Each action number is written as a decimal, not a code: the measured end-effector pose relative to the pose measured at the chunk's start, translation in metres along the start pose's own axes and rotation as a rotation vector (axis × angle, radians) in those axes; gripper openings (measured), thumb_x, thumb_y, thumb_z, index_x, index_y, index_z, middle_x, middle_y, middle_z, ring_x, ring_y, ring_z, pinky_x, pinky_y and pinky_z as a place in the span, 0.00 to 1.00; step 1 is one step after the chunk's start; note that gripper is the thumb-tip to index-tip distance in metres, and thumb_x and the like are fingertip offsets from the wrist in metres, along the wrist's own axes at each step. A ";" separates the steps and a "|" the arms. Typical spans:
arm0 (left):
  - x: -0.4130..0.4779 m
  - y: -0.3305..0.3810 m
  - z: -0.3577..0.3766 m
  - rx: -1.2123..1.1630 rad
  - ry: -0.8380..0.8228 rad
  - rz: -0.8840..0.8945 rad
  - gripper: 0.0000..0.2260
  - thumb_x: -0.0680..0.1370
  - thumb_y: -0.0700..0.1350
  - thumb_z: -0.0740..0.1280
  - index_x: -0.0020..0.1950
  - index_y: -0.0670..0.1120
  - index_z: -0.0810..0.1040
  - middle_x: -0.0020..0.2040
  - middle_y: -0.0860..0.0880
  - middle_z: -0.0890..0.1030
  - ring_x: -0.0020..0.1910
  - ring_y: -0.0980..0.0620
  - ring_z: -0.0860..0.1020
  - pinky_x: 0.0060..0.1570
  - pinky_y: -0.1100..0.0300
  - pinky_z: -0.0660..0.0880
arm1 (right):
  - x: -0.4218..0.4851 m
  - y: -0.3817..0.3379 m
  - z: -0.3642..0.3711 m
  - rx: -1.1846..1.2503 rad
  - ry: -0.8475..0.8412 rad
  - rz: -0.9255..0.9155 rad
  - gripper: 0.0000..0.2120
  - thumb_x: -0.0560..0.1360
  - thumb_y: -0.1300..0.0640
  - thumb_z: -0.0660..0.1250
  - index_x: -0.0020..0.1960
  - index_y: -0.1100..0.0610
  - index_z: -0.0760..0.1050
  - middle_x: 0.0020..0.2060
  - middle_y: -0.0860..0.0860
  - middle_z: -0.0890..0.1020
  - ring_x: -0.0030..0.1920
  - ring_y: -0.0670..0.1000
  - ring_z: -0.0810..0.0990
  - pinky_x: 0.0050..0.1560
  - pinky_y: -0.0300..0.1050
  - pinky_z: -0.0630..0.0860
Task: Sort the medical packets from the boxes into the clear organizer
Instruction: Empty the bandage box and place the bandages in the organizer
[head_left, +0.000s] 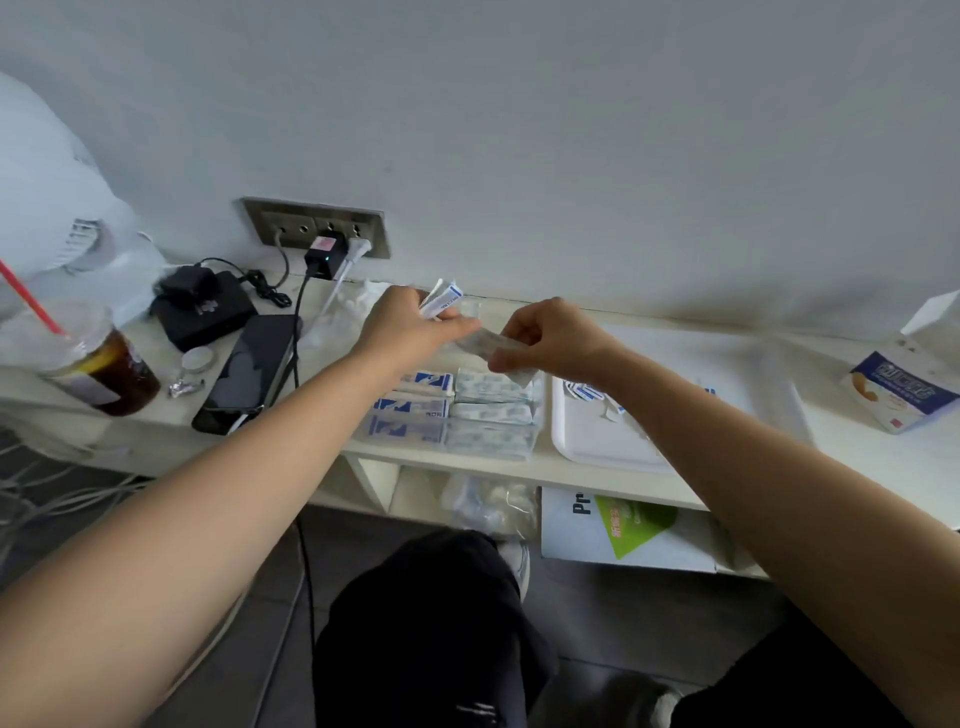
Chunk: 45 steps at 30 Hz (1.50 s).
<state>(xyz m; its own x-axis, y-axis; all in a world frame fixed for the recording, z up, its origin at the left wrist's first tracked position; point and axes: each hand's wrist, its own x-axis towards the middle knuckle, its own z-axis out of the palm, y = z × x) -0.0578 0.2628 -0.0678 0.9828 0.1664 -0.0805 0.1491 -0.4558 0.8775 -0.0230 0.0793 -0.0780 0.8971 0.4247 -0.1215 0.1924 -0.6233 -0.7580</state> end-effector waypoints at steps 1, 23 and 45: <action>0.000 -0.004 -0.004 0.037 -0.007 -0.007 0.11 0.69 0.49 0.76 0.43 0.43 0.81 0.39 0.48 0.80 0.39 0.53 0.78 0.39 0.59 0.73 | 0.000 -0.003 0.002 -0.008 -0.032 -0.001 0.10 0.64 0.55 0.78 0.42 0.57 0.82 0.31 0.48 0.77 0.31 0.45 0.71 0.34 0.39 0.66; 0.002 -0.026 -0.005 0.154 -0.211 -0.223 0.13 0.72 0.48 0.73 0.48 0.40 0.76 0.36 0.46 0.73 0.28 0.51 0.67 0.28 0.60 0.64 | -0.003 -0.016 0.019 -0.405 -0.277 -0.108 0.15 0.77 0.53 0.66 0.60 0.60 0.75 0.47 0.51 0.76 0.47 0.50 0.72 0.43 0.39 0.63; 0.012 -0.020 0.029 0.886 -0.360 -0.049 0.09 0.69 0.44 0.75 0.48 0.46 0.81 0.42 0.46 0.81 0.39 0.47 0.78 0.36 0.60 0.72 | 0.002 -0.012 0.040 -0.693 -0.323 -0.091 0.09 0.72 0.63 0.64 0.41 0.51 0.80 0.47 0.52 0.83 0.48 0.55 0.80 0.51 0.49 0.77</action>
<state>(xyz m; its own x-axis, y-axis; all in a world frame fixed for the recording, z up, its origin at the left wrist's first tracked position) -0.0455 0.2487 -0.0997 0.9258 -0.0084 -0.3780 0.0745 -0.9761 0.2041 -0.0395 0.1134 -0.0947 0.7257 0.5986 -0.3393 0.5607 -0.8003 -0.2126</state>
